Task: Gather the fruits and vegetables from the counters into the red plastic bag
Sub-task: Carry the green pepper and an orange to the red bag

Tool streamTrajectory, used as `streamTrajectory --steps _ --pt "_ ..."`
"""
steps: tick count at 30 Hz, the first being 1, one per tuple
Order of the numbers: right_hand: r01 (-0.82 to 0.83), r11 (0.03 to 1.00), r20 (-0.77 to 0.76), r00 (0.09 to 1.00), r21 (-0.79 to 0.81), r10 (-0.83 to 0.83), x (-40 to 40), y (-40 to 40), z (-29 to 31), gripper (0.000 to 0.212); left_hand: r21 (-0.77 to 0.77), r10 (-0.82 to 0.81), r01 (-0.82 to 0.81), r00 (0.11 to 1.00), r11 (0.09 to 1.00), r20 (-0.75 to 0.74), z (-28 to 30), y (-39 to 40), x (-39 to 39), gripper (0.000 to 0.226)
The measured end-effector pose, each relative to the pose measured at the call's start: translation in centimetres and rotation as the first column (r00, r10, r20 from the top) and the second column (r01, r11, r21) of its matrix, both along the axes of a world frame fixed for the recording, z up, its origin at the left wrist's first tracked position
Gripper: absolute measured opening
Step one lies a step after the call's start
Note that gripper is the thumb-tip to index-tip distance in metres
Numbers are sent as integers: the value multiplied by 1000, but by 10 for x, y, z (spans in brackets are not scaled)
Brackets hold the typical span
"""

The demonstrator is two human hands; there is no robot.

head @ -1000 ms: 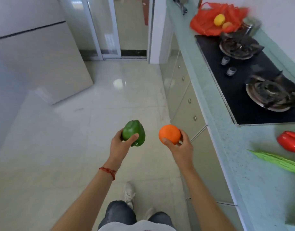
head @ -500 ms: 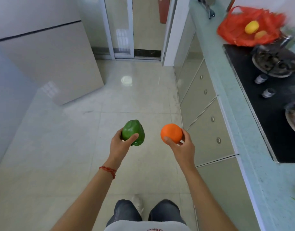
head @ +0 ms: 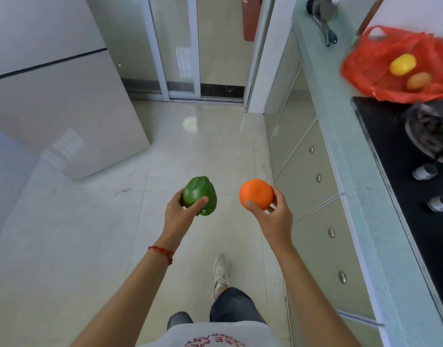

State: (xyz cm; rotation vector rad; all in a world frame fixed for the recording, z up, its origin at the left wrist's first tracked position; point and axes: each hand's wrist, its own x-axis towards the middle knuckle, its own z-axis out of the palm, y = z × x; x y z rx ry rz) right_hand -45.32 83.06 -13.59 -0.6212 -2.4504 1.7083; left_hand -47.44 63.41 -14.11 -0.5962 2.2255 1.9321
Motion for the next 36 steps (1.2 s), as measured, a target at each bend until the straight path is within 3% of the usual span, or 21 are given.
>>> streamTrajectory --steps 14,27,36 --pt "-16 1000 8 1000 -23 17 -223 31 5 72 -4 6 -6 1000 1000 -23 10 27 -226 46" --pt "105 994 28 994 -11 -105 -428 18 -1 72 -47 -138 137 990 989 -15 4 11 -463 53" --pt "169 986 59 984 -6 -168 -527 40 -3 72 -58 -169 169 986 984 -7 4 38 -569 50"
